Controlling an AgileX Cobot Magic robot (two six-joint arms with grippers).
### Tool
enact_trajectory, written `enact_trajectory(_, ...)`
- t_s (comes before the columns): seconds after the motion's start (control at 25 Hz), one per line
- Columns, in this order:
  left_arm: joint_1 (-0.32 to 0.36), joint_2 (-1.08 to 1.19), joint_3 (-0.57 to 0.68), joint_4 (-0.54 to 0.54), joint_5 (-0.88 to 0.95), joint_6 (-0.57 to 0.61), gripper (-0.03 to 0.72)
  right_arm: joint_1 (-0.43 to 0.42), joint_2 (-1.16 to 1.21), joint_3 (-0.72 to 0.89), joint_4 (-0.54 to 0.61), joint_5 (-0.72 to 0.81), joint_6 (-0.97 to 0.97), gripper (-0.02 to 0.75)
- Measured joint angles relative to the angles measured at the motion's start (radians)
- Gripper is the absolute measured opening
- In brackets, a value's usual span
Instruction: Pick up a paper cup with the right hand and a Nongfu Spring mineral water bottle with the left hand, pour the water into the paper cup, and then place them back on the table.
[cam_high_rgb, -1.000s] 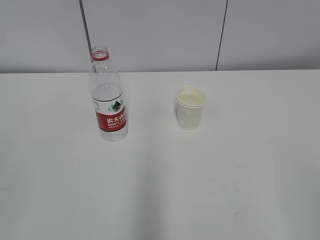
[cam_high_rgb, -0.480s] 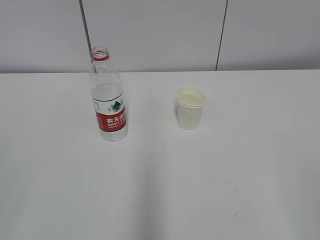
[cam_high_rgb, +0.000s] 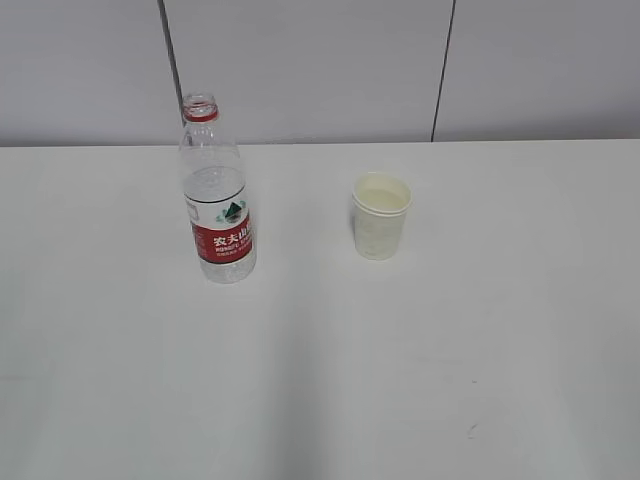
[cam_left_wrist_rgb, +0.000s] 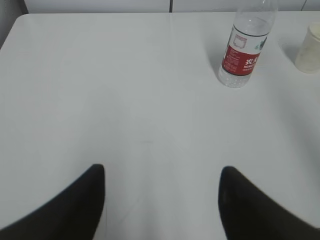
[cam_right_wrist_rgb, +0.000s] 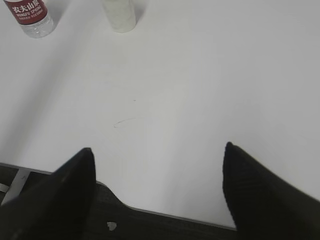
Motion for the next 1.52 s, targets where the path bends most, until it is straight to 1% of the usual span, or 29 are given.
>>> enact_trajectory(0.52, 0.000, 0.000, 0.000, 0.001, 0.000, 0.002, 0.447, 0.000, 0.000, 0.000, 0.000, 0.000, 0.001, 0.588)
enact_trajectory(0.6, 0.000, 0.000, 0.000, 0.001, 0.000, 0.002, 0.447, -0.013, 0.000, 0.000, 0.000, 0.000, 0.001, 0.588)
enact_trajectory(0.72, 0.000, 0.000, 0.000, 0.001, 0.000, 0.002, 0.447, -0.055, 0.000, 0.000, 0.000, 0.000, 0.001, 0.588)
enact_trajectory(0.84, 0.000, 0.000, 0.000, 0.001, 0.000, 0.002, 0.447, -0.072, 0.000, 0.000, 0.000, 0.000, 0.001, 0.588)
enact_trajectory(1.52, 0.000, 0.000, 0.000, 0.002, 0.000, 0.002, 0.447, -0.073, 0.000, 0.000, 0.000, 0.000, 0.003, 0.588)
